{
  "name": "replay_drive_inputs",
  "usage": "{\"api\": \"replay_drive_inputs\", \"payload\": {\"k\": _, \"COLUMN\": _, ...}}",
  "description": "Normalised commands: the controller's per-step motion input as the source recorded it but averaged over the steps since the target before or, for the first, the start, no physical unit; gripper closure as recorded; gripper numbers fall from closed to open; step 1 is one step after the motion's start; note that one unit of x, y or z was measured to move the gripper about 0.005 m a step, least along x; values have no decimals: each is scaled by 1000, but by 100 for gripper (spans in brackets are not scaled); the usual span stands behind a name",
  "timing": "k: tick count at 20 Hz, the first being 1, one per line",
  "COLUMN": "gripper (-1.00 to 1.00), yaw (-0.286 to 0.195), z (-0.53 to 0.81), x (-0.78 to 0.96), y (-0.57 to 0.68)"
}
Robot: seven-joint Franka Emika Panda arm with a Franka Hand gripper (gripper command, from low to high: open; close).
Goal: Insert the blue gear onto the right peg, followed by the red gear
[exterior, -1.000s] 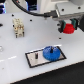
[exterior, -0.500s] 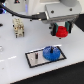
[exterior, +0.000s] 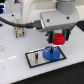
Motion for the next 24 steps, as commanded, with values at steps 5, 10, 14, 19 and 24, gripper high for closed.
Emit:
{"api": "replay_drive_inputs", "payload": {"k": 5, "gripper": 100, "yaw": 0, "z": -79, "x": 181, "y": -166}}
{"api": "replay_drive_inputs", "payload": {"k": 10, "gripper": 100, "yaw": 0, "z": -94, "x": 76, "y": -111}}
{"api": "replay_drive_inputs", "payload": {"k": 14, "gripper": 100, "yaw": 0, "z": -36, "x": 52, "y": 25}}
{"api": "replay_drive_inputs", "payload": {"k": 19, "gripper": 100, "yaw": 0, "z": 249, "x": 21, "y": 23}}
{"api": "replay_drive_inputs", "payload": {"k": 24, "gripper": 100, "yaw": 0, "z": 424, "x": 6, "y": 24}}
